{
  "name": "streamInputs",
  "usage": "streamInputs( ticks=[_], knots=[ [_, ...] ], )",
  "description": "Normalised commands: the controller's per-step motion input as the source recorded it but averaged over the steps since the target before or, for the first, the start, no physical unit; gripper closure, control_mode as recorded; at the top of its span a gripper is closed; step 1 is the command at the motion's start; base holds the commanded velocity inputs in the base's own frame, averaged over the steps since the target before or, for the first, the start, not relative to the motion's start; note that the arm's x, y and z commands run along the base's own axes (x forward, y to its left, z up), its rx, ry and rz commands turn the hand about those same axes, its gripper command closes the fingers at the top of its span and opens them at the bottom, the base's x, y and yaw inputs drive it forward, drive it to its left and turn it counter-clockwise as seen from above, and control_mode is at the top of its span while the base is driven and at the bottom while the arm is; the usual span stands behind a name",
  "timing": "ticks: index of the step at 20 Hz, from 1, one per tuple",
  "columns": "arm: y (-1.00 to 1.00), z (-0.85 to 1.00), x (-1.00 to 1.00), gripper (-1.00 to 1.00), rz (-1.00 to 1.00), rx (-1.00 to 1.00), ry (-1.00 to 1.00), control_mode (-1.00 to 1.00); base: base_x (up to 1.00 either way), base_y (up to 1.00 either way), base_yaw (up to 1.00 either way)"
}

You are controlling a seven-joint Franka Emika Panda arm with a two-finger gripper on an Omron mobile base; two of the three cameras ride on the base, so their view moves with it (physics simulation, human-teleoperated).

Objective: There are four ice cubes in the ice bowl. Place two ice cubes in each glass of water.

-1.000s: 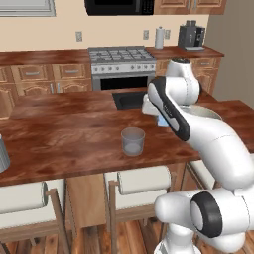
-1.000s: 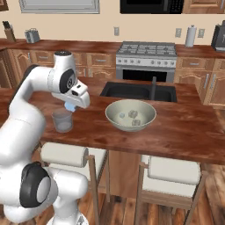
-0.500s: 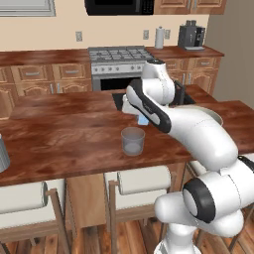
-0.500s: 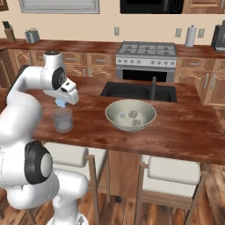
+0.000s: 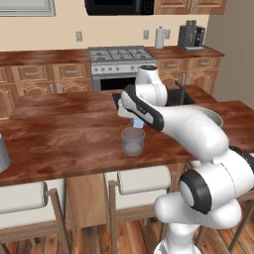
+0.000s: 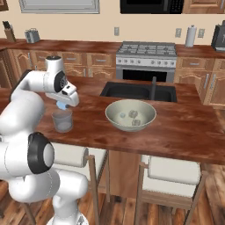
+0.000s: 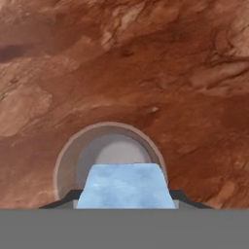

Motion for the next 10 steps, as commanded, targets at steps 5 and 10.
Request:
streamInputs(
  ticks=[5, 10],
  knots=[
    [0.09, -0.22, 0.14, 1.00, 0.00, 0.00, 0.00, -1.00, 0.00, 0.00, 0.00],
    [0.21, -0.28, 0.23, 1.00, 0.00, 0.00, 0.00, -1.00, 0.00, 0.00, 0.00]
  ],
)
